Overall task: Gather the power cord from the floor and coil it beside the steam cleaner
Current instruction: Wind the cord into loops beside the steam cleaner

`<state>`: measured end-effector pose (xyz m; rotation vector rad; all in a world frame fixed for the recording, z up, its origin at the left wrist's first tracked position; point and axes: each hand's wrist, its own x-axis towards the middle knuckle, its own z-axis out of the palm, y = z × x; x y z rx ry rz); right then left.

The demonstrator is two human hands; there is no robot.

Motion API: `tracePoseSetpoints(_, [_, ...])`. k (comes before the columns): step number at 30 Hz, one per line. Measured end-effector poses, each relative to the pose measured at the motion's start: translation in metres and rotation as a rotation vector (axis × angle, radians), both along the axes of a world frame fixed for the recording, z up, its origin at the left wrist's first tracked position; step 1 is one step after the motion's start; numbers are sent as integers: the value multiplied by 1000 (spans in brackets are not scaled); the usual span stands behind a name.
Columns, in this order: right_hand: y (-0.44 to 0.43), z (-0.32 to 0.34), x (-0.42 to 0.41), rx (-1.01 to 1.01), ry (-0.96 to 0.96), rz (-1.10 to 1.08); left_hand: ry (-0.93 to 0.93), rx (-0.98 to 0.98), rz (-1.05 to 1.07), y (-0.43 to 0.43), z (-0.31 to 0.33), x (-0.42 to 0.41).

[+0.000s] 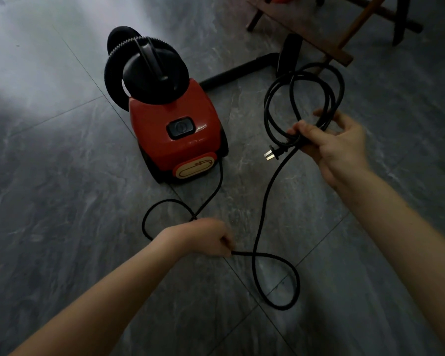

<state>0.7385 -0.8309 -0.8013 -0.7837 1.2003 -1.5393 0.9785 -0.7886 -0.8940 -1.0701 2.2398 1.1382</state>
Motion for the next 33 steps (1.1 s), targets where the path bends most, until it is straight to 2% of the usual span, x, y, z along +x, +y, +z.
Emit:
tracePoseSetpoints(3, [1,-4,6,2,-6,-5,80,40,97,13,-3,-18])
tracePoseSetpoints(6, [1,-6,7,11,-20,-20,69,-128,-12,32,-14,-37])
tracePoseSetpoints(8, [1,-7,6,14,-12,-20,114,-181,7,36,-20,-41])
tracePoseSetpoints(13, [5,-15,8,39,-1,14,393,-21,478,9,-3,-33])
tracePoseSetpoints(18, [3,-16,12,43,-29,30,533,-186,644,-12,9,-28])
tracePoseSetpoints(24, [0,-20,5,-46,183,31,614,-301,717,-21,23,-8])
tracePoseSetpoints(33, [5,-35,8,-64,261,42,840,-413,638,-32,62,6])
